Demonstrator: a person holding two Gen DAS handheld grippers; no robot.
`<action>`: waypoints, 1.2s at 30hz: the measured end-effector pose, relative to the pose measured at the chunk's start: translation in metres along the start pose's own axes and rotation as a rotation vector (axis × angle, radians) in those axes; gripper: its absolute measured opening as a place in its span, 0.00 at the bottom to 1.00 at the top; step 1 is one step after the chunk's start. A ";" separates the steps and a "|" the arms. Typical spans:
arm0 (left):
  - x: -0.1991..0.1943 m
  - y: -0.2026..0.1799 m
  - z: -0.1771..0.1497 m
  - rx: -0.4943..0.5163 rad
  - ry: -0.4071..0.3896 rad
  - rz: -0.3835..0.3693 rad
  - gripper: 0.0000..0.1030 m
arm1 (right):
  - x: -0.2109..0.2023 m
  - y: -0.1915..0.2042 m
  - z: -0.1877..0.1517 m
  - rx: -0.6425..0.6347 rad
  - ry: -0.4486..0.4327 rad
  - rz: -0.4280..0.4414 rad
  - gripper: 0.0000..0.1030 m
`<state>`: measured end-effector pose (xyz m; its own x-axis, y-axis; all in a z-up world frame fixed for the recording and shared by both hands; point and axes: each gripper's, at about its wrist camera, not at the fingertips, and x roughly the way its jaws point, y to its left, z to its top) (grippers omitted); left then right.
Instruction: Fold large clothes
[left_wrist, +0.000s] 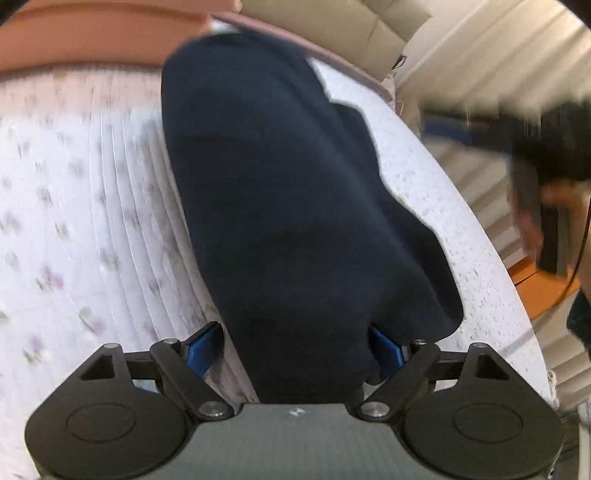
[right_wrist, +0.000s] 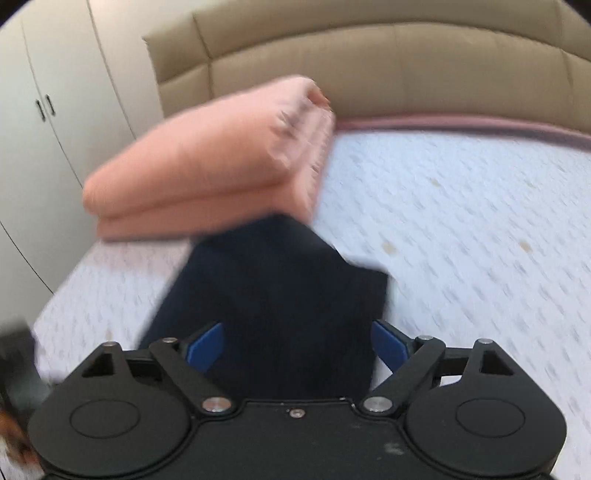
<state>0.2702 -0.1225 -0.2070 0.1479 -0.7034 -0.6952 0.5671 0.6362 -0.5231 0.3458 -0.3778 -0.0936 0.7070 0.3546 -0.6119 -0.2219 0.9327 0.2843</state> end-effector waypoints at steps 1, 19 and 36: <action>0.002 -0.005 -0.003 0.037 -0.015 0.016 0.86 | 0.016 0.008 0.012 -0.002 0.019 0.039 1.00; 0.019 -0.035 -0.015 0.185 -0.025 0.148 0.91 | 0.104 -0.021 0.048 0.273 -0.134 -0.118 1.00; 0.032 -0.051 -0.023 0.305 0.010 0.214 0.93 | 0.038 -0.052 -0.043 -0.132 0.139 -0.377 1.00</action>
<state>0.2279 -0.1703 -0.2142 0.2820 -0.5607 -0.7785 0.7396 0.6439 -0.1959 0.3552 -0.4100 -0.1636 0.6598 -0.0161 -0.7513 -0.0551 0.9960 -0.0697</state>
